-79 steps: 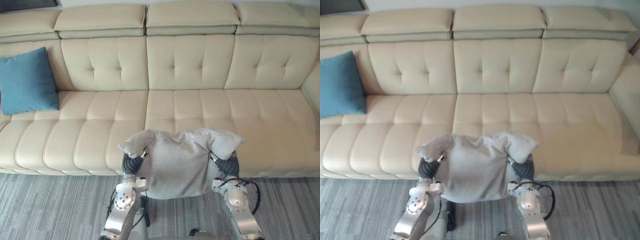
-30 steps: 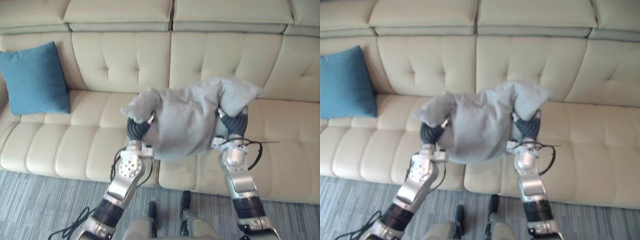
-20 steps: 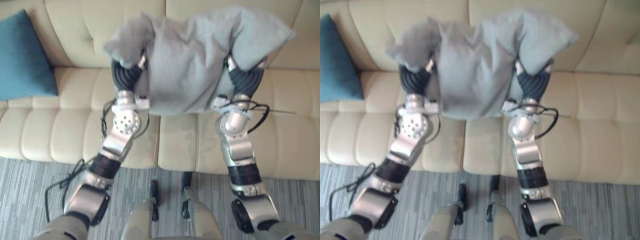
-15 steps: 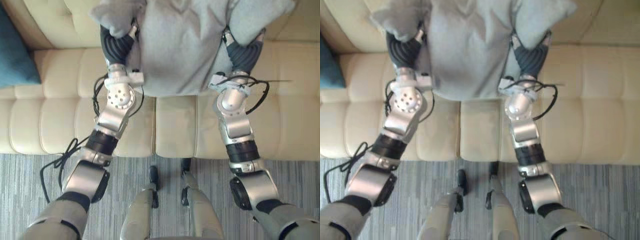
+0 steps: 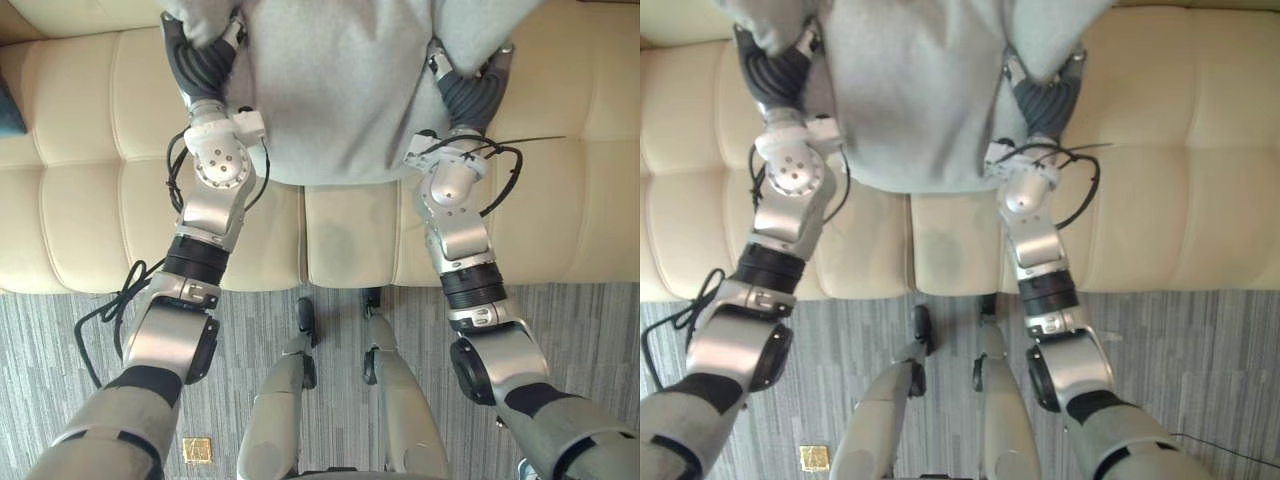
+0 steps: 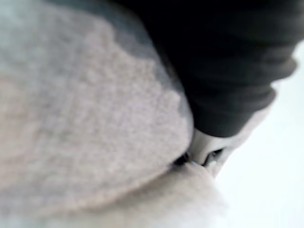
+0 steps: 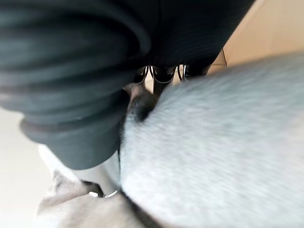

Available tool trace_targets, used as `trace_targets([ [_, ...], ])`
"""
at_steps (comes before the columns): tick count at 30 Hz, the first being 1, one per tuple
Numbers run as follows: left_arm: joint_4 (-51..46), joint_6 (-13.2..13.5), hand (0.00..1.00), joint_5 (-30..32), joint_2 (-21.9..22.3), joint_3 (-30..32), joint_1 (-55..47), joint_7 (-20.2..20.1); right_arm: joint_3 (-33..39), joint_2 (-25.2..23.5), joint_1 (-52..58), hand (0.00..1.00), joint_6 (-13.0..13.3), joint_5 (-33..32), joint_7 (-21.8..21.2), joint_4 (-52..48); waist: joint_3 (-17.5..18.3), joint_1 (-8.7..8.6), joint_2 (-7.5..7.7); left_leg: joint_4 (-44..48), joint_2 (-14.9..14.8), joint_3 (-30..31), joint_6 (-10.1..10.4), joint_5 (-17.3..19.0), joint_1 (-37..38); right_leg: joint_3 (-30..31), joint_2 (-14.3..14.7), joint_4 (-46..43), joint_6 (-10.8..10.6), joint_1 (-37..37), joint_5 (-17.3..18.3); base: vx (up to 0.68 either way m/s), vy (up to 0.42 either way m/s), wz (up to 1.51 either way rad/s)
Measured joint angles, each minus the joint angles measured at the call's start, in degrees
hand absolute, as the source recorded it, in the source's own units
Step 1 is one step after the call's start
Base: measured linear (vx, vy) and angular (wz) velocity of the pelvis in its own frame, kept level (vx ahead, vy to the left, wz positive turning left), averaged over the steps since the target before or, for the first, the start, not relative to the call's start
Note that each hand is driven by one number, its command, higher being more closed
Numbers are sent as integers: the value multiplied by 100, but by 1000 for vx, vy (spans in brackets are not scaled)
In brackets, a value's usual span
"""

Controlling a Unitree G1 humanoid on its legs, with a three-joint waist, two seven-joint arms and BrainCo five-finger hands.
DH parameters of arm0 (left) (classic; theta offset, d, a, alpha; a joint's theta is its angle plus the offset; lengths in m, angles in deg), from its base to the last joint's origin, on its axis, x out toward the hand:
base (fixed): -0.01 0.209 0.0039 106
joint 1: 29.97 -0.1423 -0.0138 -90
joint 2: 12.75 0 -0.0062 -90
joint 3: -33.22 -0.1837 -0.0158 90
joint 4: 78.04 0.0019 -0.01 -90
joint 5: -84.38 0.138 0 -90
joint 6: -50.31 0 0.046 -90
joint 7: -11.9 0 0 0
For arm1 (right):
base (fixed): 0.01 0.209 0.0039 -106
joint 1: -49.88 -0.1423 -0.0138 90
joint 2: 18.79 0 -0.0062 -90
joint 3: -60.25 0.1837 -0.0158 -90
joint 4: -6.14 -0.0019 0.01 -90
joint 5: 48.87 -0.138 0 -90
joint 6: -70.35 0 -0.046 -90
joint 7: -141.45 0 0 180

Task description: Pick up cushions and gather them together orderly.

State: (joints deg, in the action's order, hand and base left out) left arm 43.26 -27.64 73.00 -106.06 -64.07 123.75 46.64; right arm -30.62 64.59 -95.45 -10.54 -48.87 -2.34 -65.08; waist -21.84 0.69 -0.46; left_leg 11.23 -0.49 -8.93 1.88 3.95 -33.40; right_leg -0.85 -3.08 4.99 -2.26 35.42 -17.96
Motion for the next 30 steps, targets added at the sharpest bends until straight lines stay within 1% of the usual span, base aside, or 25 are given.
trace_targets([
  [3, 331, -26, 0, -4, -111, 152, 373, -24, 141, 244, -347, 0, -7, -134, -24, 84, -15, 1, 14, 3, 0, 10, -17, -27, -70, 12, -4, 2, 4, 53, -3, -8, -8, 4],
  [5, 568, -97, 0, -124, -339, 259, 556, -166, 188, 575, -566, 0, -5, -496, -153, 130, -16, -6, 14, 11, -12, 10, -11, -31, -75, 16, 5, 2, 11, 53, -9, 0, 0, 0],
  [6, 603, -114, 0, -130, -371, 325, 591, -220, 219, 667, -615, 0, -2, -579, -191, 161, -16, -12, 14, 20, -17, 11, -11, -31, -78, 16, 7, 2, 11, 53, -9, 0, 0, 0],
  [8, 665, -117, 0, -195, -504, 472, 737, -344, 306, 1003, -770, 0, 6, -920, -335, 262, -16, -18, 14, 109, -37, 13, -11, -28, -136, 16, 13, 2, 11, 60, -10, -3, -3, 2],
  [10, 665, -114, 0, -254, -634, 693, 827, -426, 309, 1216, -778, 0, 18, -1118, -463, 262, -16, -19, 14, 153, -61, 19, -9, -25, -164, 15, 27, 1, 10, 60, -10, -3, -2, 2],
  [13, 664, -101, 0, -655, -987, 1071, 834, -615, 313, 1389, -784, 0, 69, -1666, -691, 262, -16, -7, 14, 208, -104, 5, 3, -16, -186, 35, 58, 1, 9, 60, -18, 0, 0, 0],
  [15, 661, -78, 0, -954, -1141, 1272, 810, -722, 317, 1490, -782, 0, 68, -1914, -801, 262, -15, 11, 14, 304, -147, 3, 29, 9, -233, 47, 86, 1, 9, 60, -18, 0, 0, 0],
  [16, 632, -15, 0, -1150, -1203, 1406, 721, -807, 317, 1563, -775, 0, 67, -2032, -893, 262, -15, 33, 14, 407, -193, -2, 44, 48, -266, 58, 119, 1, 9, 50, -18, -13, -24, -4],
  [17, 615, 10, 0, -1194, -1214, 1470, 654, -828, 320, 1584, -764, 0, 67, -2039, -918, 261, -15, 39, 14, 418, -203, -2, 47, 51, -263, 66, 126, 1, 9, 43, -18, -13, -30, -6],
  [19, 392, 65, 0, -1431, -1247, 1738, 122, -934, 397, 1603, -632, 0, 68, -2046, -1025, 211, -14, 41, 12, 551, -277, -17, 91, 115, -261, 101, 186, 1, 9, -13, -17, -12, -34, -9],
  [20, 302, 76, 0, -1477, -1246, 1768, -67, -955, 422, 1603, -528, 0, 67, -2053, -1058, 176, -14, 42, 13, 610, -306, -17, 99, 142, -255, 100, 210, 1, 8, -41, -16, -10, -37, -9],
  [22, -228, 113, 0, -1477, -1131, 1915, -886, -1017, 595, 1603, 222, 0, 68, -2087, -1139, -447, -12, 53, 11, 731, -394, -15, 133, 213, -196, 95, 269, 2, -40, -169, 33, 3, -48, -2],
  [23, -518, 127, 0, -1453, -1005, 1943, -1377, -1015, 710, 1591, 774, 0, 85, -2076, -1190, -849, -12, 60, 11, 751, -411, -6, 146, 223, -127, 81, 278, 3, -95, -268, 151, 21, -58, 6],
  [24, -807, 136, 0, -1378, -765, 1982, -1899, -1014, 836, 1533, 1337, 0, 121, -2060, -1262, -1138, -10, 74, 12, 770, -411, 11, 162, 246, -39, 38, 279, 4, 14, -375, 265, 20, -49, 10],
  [25, -995, 147, 0, -1330, -557, 1990, -2224, -1010, 901, 1480, 1678, 0, 133, -2027, -1302, -1270, 7, 82, 9, 774, -415, 13, 164, 247, 14, 4, 281, 4, 26, -435, 321, 33, -59, 14],
  [26, -1358, 157, 0, -1212, -55, 1980, -2876, -1024, 1040, 1265, 2352, 0, 143, -1962, -1387, -1487, 16, 101, 2, 762, -433, 17, 177, 256, 150, -60, 295, 4, 93, -594, 370, 21, -38, 11],
  [27, -1453, 156, 0, -1193, 118, 1949, -3081, -1031, 1073, 1187, 2569, 0, 142, -1952, -1399, -1551, 19, 111, 0, 753, -441, 21, 181, 260, 196, -77, 303, 4, 99, -651, 373, 48, -48, 18],
  [28, -1670, 155, 0, -1103, 770, 1760, -3821, -1108, 1181, 797, 3286, 0, 143, -1789, -1509, -1704, 41, 120, 10, 695, -463, 38, 192, 267, 380, -156, 322, 4, 113, -830, 391, 37, -25, 16],
  [30, -1685, 118, 0, -1057, 1235, 1484, -4448, -1252, 1186, 458, 3879, 0, 143, -1668, -1617, -1794, 159, 135, 17, 666, -463, 38, 194, 268, 441, -202, 326, 5, 132, -893, 472, 31, -24, 14],
])
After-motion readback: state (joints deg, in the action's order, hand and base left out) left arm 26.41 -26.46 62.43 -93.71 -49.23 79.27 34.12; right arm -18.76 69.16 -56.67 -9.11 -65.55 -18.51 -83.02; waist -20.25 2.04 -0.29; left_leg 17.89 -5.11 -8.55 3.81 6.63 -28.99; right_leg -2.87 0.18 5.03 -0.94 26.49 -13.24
